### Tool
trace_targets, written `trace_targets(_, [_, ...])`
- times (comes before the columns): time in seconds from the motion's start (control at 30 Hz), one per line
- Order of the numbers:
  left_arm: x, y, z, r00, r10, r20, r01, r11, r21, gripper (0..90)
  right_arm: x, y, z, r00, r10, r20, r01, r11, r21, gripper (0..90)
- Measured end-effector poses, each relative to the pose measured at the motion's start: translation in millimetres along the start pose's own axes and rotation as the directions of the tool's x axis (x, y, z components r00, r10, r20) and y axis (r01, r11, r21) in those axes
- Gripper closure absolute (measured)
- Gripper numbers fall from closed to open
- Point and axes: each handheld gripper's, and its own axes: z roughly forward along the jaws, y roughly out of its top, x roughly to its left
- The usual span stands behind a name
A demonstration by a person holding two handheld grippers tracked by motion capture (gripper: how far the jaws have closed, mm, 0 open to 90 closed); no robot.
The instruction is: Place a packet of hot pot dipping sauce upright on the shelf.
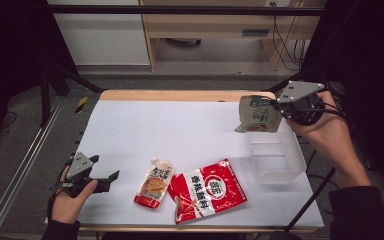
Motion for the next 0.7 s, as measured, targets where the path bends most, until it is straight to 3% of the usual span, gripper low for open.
trace_targets(0.07, [0.8,0.2,0.0,0.9999,0.002,-0.014,-0.002,1.0000,0.000,9.5,-3.3,-5.3,0.8,0.9997,0.022,0.008,-0.022,0.9998,0.004,89.9])
trace_targets(0.37, [6.5,-1.1,-0.6,0.9993,0.014,-0.034,-0.014,0.9999,0.001,9.5,-15.4,-17.8,5.5,0.9986,0.023,0.047,-0.023,0.9997,-0.002,90.0])
trace_targets(0.7, [10.0,-1.9,-1.6,0.9990,-0.001,-0.045,0.001,1.0000,-0.005,9.5,-26.0,-35.3,29.0,0.9975,0.048,0.051,-0.049,0.9986,0.020,89.9])
